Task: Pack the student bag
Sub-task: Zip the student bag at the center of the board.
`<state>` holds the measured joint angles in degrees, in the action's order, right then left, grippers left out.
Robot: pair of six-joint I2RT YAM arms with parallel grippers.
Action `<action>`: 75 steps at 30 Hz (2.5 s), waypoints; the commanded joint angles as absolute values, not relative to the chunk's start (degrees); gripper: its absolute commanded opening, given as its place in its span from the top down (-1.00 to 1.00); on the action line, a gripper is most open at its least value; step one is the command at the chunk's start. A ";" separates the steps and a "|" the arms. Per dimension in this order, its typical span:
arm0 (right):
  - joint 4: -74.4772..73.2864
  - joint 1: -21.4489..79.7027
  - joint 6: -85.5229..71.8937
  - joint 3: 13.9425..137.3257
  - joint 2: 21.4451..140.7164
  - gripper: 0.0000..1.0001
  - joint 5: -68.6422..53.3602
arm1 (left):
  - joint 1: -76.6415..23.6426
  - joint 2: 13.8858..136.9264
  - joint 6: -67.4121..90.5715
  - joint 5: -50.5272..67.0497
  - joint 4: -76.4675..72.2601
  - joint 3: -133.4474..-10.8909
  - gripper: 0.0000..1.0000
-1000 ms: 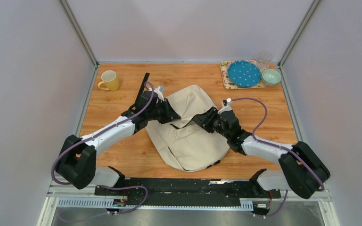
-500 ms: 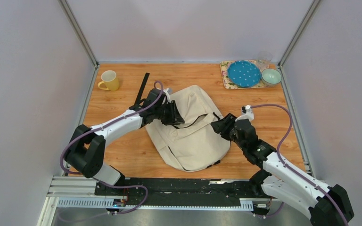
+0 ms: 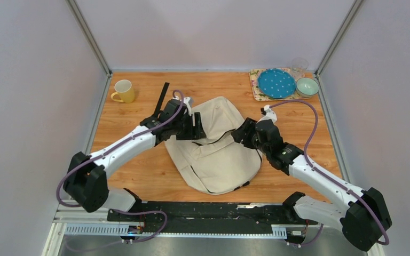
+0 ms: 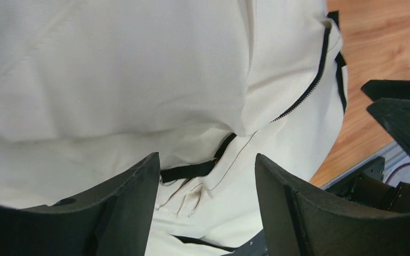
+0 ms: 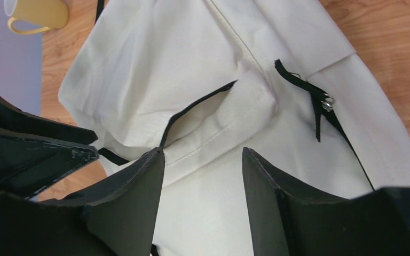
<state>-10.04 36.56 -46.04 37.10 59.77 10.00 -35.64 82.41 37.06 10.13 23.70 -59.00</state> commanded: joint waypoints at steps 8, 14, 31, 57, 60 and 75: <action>-10.72 36.30 -40.34 40.69 59.15 -0.17 0.79 | -34.89 62.77 41.11 -4.65 25.67 -46.08 -0.54; -11.60 36.39 -39.99 41.31 58.27 -0.17 -2.02 | -34.89 56.61 48.77 -3.43 18.64 -32.35 -0.56; -9.84 38.41 -40.87 41.75 60.99 -0.17 -6.50 | -34.63 60.55 56.25 -0.35 4.93 -28.30 -0.60; -11.25 44.03 -38.41 45.53 66.09 -0.17 -6.06 | -32.87 65.57 56.69 -2.90 -5.89 -24.34 1.00; -11.60 44.91 -37.18 46.67 67.15 -0.17 -6.41 | -32.61 65.13 55.38 -2.72 -4.40 -25.48 1.00; -21.27 55.72 -18.12 65.37 82.51 -0.10 4.39 | -31.29 56.08 50.63 -0.70 1.76 -28.48 1.00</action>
<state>-18.48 54.37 -25.98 60.12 77.78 -0.25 -31.88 58.08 52.31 -0.93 3.53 -25.17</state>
